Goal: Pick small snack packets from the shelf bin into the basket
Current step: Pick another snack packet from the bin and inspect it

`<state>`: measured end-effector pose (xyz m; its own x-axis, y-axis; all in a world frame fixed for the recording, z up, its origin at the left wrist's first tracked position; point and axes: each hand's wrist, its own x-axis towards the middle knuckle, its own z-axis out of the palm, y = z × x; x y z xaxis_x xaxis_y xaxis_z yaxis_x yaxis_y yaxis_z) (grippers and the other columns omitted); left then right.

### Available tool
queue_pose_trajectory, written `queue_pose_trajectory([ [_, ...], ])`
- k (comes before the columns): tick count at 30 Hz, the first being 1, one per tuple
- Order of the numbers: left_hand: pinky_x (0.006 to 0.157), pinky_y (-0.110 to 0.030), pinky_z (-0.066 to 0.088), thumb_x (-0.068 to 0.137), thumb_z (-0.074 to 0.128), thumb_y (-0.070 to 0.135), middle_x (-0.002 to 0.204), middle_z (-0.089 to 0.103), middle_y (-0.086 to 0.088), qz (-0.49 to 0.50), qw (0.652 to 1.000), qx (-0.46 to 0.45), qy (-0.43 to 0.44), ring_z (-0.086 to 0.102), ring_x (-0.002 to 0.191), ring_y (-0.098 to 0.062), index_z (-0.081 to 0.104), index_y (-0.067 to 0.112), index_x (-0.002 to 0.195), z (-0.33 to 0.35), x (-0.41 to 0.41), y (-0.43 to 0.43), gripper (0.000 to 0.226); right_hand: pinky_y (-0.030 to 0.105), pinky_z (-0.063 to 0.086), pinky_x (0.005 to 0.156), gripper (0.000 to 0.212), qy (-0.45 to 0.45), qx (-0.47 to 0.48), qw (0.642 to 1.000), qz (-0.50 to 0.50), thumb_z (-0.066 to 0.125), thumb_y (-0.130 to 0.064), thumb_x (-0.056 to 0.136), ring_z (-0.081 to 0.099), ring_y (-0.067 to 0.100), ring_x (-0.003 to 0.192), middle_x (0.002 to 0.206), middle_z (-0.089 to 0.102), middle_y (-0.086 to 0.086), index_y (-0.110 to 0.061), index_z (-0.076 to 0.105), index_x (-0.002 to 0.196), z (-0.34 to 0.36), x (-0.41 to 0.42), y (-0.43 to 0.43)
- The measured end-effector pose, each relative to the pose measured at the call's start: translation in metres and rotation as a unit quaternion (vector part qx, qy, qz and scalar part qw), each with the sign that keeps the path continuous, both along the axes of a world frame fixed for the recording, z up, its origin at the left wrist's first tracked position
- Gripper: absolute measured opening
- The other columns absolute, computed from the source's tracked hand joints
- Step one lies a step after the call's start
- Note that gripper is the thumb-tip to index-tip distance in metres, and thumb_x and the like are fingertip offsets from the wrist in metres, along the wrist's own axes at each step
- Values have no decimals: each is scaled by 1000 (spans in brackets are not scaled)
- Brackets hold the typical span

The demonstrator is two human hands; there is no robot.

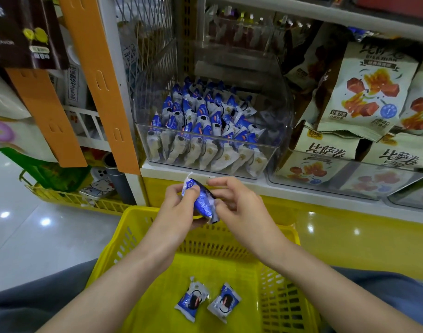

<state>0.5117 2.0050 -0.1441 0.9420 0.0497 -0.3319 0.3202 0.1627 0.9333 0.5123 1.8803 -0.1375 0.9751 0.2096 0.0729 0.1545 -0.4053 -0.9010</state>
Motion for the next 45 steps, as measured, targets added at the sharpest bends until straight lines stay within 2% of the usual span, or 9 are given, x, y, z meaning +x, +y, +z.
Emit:
queue_pose_trajectory([
  [5,56,-26,54,94,49,29,87,71,-7,29,996,-83,25,70,76,-14,54,10,110,1,5,8,26,20,51,86,24,23,51,997,60,60,-23,89,61,0,99,111,65,-8,-25,55,112,2,-1,-1],
  [11,61,-31,57,90,54,32,93,72,-17,-21,983,-173,59,71,81,-24,54,-3,116,2,4,10,43,15,48,84,39,-107,-88,989,47,68,-17,82,56,-2,99,111,61,-13,-23,53,118,-3,-4,-4],
  [15,92,-37,51,84,57,45,115,62,-3,-18,1000,11,9,62,104,-17,43,17,130,1,3,13,56,16,47,80,27,-92,-90,991,45,59,-18,89,58,-2,94,104,63,-16,-26,57,115,3,2,-9],
  [18,79,-17,44,89,53,38,119,56,5,-5,992,106,-69,55,107,-10,50,27,124,6,2,16,37,27,49,78,18,-51,-124,990,52,55,-26,92,61,7,87,98,68,-7,-21,62,108,5,6,-13],
  [22,65,-11,46,90,55,23,86,68,5,-75,987,101,-101,61,79,-3,63,22,91,9,-1,13,8,21,47,59,15,32,-35,999,13,52,-20,93,56,2,64,73,66,-3,-22,65,85,8,12,-18],
  [27,66,-26,50,87,60,12,94,66,-10,-142,981,90,-94,64,75,-14,57,18,102,10,-2,9,16,24,40,51,42,54,-12,996,-65,44,-30,96,44,10,53,63,56,15,4,65,81,8,18,-22],
  [30,64,-25,51,87,60,13,93,66,-7,-147,981,88,-92,65,72,-12,56,21,101,11,-2,10,16,15,40,48,39,108,50,990,-80,44,-35,96,48,3,53,64,62,5,-7,67,80,9,16,-20],
  [37,77,-29,52,89,58,25,97,71,-5,-55,998,-5,-38,67,86,-15,58,17,108,9,-3,12,21,23,52,84,22,93,114,989,0,63,-8,85,65,10,92,98,69,-5,-23,58,100,6,8,-5],
  [45,63,-14,53,90,56,24,84,68,2,-21,990,72,-120,66,73,-4,64,18,90,14,3,16,10,29,52,80,31,18,-50,998,24,66,-14,83,63,9,90,100,68,-9,-27,60,111,8,7,-7],
])
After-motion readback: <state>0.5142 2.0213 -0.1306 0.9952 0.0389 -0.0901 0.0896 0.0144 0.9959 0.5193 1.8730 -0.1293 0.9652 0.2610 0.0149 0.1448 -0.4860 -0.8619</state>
